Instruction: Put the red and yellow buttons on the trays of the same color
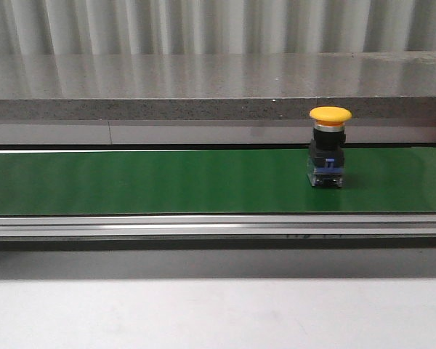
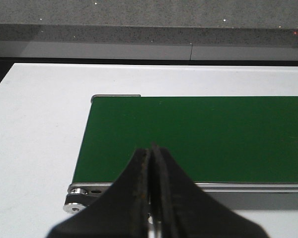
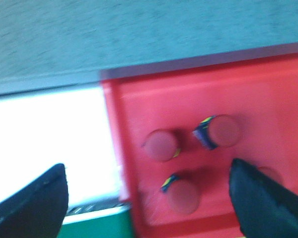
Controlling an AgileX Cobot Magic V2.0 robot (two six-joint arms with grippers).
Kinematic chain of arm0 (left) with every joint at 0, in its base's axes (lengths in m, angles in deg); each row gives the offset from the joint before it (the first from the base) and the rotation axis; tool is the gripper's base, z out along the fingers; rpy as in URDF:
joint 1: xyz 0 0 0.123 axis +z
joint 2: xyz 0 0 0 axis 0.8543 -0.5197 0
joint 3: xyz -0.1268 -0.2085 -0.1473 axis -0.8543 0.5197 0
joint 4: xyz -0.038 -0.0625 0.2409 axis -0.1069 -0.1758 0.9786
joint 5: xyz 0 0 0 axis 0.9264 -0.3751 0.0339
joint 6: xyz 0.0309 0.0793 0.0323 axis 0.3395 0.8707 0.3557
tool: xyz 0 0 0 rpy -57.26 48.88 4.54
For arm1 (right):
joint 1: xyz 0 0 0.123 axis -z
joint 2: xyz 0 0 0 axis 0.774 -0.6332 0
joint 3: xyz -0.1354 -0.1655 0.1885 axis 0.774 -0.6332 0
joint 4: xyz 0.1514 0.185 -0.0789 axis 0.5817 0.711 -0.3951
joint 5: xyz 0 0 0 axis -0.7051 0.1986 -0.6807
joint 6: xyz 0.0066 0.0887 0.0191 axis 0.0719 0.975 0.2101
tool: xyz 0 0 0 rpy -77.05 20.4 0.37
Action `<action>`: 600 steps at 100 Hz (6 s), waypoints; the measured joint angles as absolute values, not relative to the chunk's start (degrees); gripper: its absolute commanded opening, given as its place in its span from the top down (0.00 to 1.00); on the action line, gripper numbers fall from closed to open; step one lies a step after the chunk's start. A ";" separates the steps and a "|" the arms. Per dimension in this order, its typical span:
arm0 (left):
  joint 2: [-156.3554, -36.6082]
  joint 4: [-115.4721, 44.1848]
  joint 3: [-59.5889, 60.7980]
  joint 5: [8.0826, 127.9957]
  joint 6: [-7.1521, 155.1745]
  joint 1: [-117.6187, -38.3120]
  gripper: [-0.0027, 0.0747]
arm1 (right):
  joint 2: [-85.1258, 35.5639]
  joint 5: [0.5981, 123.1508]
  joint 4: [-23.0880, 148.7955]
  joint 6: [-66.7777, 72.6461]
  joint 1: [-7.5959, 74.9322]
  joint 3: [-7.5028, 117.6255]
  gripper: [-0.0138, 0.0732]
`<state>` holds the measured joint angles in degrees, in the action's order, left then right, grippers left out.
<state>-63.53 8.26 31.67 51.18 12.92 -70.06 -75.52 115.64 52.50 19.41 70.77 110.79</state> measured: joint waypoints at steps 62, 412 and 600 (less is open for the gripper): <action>-63.53 8.26 31.67 51.18 12.92 -70.06 0.99 | -50.34 112.79 52.70 18.70 54.64 76.24 0.10; -63.53 8.26 31.67 51.18 12.92 -70.06 0.99 | -58.41 84.87 44.70 38.59 94.27 46.81 0.15; -63.53 8.26 31.67 51.18 12.92 -70.06 0.99 | 3.41 85.10 45.49 32.68 52.83 29.81 0.92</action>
